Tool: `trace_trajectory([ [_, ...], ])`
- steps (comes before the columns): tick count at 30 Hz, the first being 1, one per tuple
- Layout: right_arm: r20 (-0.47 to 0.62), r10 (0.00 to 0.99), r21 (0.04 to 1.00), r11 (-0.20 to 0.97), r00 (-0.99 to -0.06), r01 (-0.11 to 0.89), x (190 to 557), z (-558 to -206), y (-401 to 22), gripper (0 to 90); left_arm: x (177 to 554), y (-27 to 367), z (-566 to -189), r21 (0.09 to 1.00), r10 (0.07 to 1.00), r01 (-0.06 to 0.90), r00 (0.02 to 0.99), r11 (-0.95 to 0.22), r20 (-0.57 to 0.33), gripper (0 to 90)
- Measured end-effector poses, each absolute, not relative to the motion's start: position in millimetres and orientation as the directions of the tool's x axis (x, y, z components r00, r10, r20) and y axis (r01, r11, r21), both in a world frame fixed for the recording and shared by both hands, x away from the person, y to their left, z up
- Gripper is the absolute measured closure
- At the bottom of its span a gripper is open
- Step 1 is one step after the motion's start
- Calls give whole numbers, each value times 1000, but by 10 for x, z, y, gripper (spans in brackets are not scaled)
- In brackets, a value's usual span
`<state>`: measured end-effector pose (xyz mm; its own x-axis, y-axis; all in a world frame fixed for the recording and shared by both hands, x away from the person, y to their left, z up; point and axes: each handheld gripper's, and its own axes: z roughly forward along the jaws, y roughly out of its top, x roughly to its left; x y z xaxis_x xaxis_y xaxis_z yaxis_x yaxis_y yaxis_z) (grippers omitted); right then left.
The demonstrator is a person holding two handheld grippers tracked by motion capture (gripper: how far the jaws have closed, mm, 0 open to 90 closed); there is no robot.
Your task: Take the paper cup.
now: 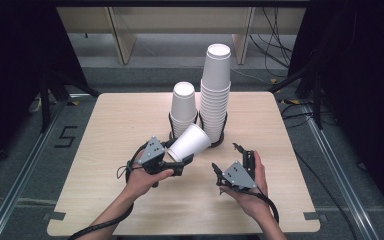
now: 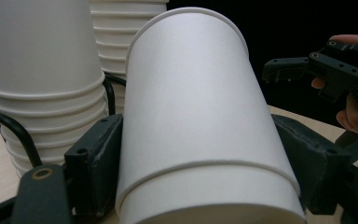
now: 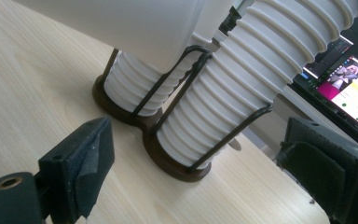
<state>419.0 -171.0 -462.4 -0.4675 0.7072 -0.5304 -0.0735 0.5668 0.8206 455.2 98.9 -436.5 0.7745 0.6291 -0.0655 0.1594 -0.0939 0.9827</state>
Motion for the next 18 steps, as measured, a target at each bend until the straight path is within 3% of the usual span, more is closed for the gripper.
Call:
trace_trajectory([
  [5,-456,742,863,504,-491,-39,4200,-4605,-1707,108,4563,961,-4342,982,625,157,778,-105,-58,210],
  [10,-202,824,961,272,-530,57,4242,-4565,-1741,108,4583,936,-4339,982,623,159,780,-104,-61,212],
  [14,-37,840,986,118,-541,115,4277,-4549,-1759,108,4589,921,-4354,981,625,169,777,-95,-73,215],
  [18,-41,839,983,132,-543,130,4285,-4548,-1750,108,4602,906,-4379,981,617,168,783,-97,-73,220],
])
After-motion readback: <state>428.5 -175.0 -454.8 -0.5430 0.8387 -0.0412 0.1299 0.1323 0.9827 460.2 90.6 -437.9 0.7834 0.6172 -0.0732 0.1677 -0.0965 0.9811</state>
